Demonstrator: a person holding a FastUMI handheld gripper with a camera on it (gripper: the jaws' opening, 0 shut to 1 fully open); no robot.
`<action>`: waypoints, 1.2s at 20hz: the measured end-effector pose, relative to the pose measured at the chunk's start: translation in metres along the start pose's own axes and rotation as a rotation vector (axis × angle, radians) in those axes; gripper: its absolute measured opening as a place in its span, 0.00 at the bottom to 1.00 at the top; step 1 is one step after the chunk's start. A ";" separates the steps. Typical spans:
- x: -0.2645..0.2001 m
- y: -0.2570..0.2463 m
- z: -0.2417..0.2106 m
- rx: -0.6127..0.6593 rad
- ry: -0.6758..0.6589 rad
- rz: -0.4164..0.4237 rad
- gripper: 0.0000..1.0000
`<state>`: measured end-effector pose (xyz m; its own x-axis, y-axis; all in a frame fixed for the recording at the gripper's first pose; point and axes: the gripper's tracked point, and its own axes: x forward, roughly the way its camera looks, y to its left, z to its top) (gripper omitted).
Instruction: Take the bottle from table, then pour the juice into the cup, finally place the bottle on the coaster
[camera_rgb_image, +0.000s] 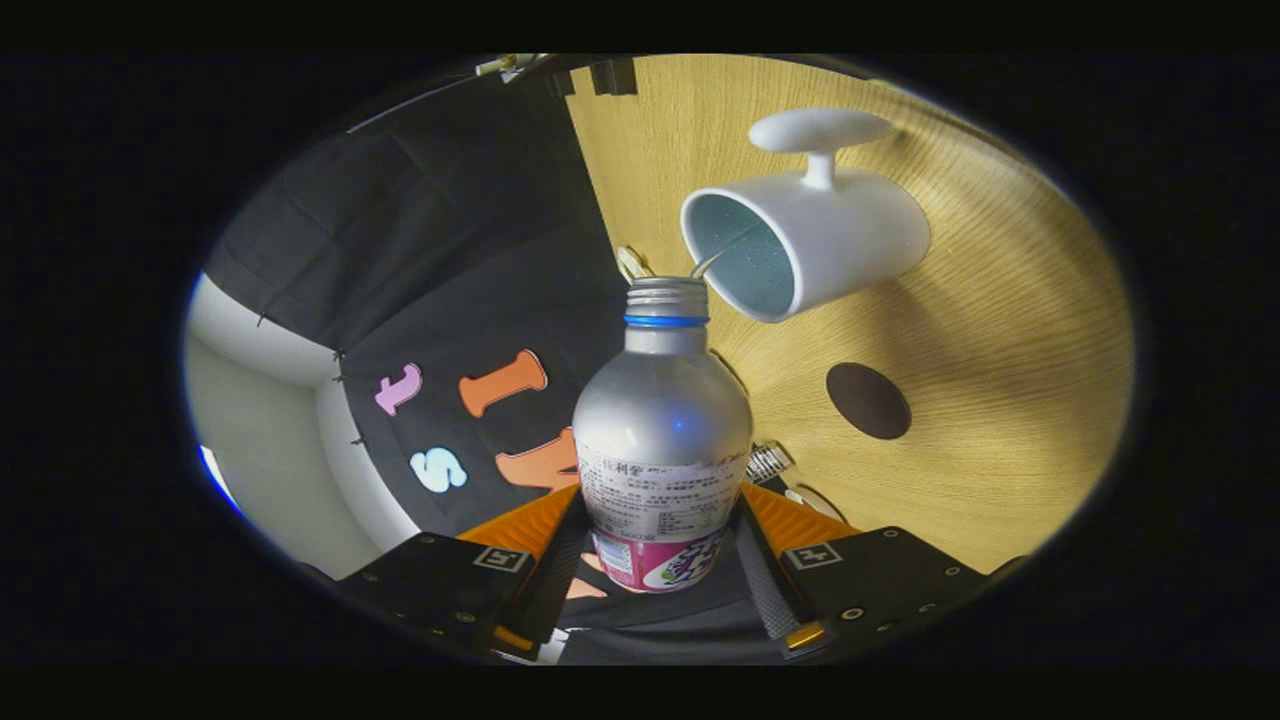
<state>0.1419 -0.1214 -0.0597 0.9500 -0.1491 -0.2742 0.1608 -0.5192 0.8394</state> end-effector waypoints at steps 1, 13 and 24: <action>-0.001 0.000 0.001 0.001 -0.004 0.000 0.77; -0.001 0.002 0.001 0.046 -0.011 0.001 0.77; 0.000 0.008 0.001 0.100 -0.017 0.014 0.77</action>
<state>0.1435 -0.1263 -0.0535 0.9471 -0.1708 -0.2717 0.1192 -0.5986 0.7921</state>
